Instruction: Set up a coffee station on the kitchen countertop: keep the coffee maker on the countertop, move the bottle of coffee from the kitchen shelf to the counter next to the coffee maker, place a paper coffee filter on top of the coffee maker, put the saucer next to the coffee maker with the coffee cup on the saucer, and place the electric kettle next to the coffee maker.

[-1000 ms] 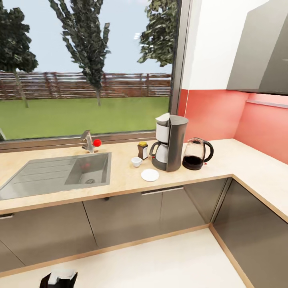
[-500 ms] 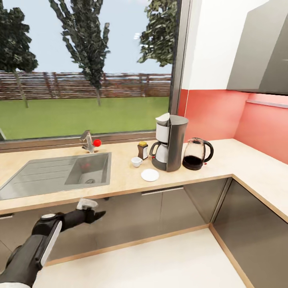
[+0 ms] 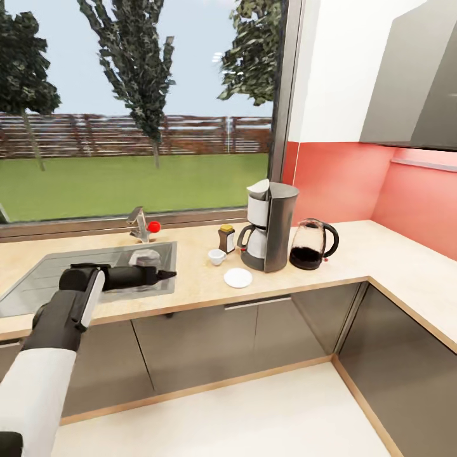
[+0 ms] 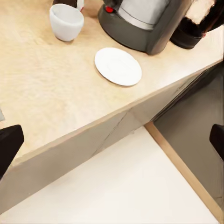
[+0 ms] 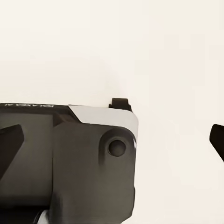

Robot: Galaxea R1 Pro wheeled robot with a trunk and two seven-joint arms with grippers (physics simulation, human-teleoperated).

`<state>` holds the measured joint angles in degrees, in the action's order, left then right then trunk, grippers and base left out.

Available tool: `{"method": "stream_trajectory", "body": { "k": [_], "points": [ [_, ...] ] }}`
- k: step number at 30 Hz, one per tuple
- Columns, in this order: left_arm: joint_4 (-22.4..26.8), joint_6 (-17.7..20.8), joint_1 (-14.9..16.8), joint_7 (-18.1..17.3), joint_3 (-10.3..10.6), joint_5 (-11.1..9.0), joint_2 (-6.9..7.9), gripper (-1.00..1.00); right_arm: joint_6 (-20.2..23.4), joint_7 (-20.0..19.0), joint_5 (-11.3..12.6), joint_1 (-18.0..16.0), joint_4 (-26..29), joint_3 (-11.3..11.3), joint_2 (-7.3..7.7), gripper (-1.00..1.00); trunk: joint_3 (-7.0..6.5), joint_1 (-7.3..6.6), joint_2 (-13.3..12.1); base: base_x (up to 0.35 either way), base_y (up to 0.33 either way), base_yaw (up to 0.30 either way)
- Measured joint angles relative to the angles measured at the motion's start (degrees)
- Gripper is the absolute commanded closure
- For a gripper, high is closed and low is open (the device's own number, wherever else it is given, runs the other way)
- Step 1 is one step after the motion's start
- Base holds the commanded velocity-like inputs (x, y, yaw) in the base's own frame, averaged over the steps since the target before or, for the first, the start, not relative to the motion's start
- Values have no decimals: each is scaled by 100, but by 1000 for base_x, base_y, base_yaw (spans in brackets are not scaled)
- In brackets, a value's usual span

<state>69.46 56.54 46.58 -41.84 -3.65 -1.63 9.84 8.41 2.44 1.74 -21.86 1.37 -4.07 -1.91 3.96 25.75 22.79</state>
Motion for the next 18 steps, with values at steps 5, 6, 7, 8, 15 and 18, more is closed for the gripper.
{"method": "stream_trajectory", "body": {
  "k": [5,6,7,8,15,18],
  "points": [
    [-1053,83,724,19,-2,44,55,-100,0,-1,1,0,0,1,0,-100,1,0,0,0,0,0],
    [-2087,81,1254,131,3,80,68,-100,0,-1,1,0,0,1,8,-100,0,0,-1,0,0,0],
    [-2688,82,1635,385,6,83,62,-100,0,-1,-2,0,1,1,18,-100,0,1,-2,0,0,0],
    [-2889,85,1784,551,5,87,56,-100,0,-1,-3,0,0,1,26,-100,1,-1,1,0,0,0],
    [-3137,86,2080,1139,-30,72,-6,-100,44,23,-5,0,-6,5,101,-100,1,0,0,1,0,0],
    [-3142,79,2072,1148,-39,55,-7,-100,44,21,-6,1,-8,8,111,-100,2,-2,1,160,0,0]
  ]
}}
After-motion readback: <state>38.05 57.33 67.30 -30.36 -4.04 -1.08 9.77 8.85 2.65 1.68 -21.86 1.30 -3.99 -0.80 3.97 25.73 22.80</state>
